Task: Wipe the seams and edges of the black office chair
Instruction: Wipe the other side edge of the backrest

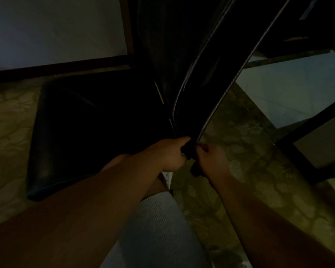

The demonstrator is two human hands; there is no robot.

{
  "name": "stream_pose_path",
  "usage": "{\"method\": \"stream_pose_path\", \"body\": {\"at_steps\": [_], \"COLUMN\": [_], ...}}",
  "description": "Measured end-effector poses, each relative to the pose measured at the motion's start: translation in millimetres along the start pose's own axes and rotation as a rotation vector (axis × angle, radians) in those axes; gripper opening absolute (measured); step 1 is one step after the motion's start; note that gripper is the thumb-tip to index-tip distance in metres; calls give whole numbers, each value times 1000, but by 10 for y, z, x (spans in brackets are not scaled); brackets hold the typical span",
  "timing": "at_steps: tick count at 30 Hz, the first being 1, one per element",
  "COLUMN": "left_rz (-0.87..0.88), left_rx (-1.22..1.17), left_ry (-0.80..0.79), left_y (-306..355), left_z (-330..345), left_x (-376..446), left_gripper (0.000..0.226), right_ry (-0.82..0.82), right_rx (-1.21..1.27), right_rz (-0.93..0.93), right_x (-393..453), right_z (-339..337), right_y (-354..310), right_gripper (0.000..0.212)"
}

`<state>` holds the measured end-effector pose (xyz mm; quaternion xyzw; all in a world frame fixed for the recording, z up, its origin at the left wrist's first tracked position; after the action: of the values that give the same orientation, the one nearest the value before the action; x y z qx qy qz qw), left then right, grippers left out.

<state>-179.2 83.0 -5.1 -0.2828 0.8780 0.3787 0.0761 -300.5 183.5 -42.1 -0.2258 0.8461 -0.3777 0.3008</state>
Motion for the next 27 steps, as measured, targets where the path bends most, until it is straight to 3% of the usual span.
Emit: {"method": "stream_pose_path", "body": {"at_steps": [2, 6, 9, 14, 17, 21, 25, 27], "left_rz": [27, 55, 61, 59, 71, 69, 74, 80], "left_rx": [-1, -13, -10, -27, -31, -47, -55, -56], "left_ry": [38, 71, 66, 71, 88, 100, 122, 131], "left_y": [11, 22, 31, 23, 34, 50, 79, 90], "left_z": [-30, -63, -45, -61, -51, -58, -58, -58], "left_x": [-27, -55, -43, -32, -32, -43, -47, -64], "left_gripper": [74, 76, 79, 76, 75, 75, 74, 75], "right_ry": [88, -40, 125, -66, 142, -9, 171, 134], "right_rx": [47, -28, 31, -52, -17, -91, 33, 32], "right_rz": [25, -71, -29, -109, -60, -129, -61, -55], "right_x": [21, -69, -32, -114, -79, -124, -53, -50], "right_z": [-72, -43, -121, -52, -155, -139, -228, -231], "right_y": [4, -97, -77, -99, -115, -208, -178, -188], "right_gripper": [24, 18, 23, 17, 19, 10, 20, 20]}}
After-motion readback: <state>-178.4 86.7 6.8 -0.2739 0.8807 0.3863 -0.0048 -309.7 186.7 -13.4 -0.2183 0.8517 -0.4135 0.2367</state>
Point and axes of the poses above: each hand's wrist, its own x-axis towards the middle knuckle, its own z-axis out of the palm, y = z × x, the point moved 2 cm from there along x, towards the middle knuckle, and after that the axes turned 4 degrees about z, right-handed, at the moved point
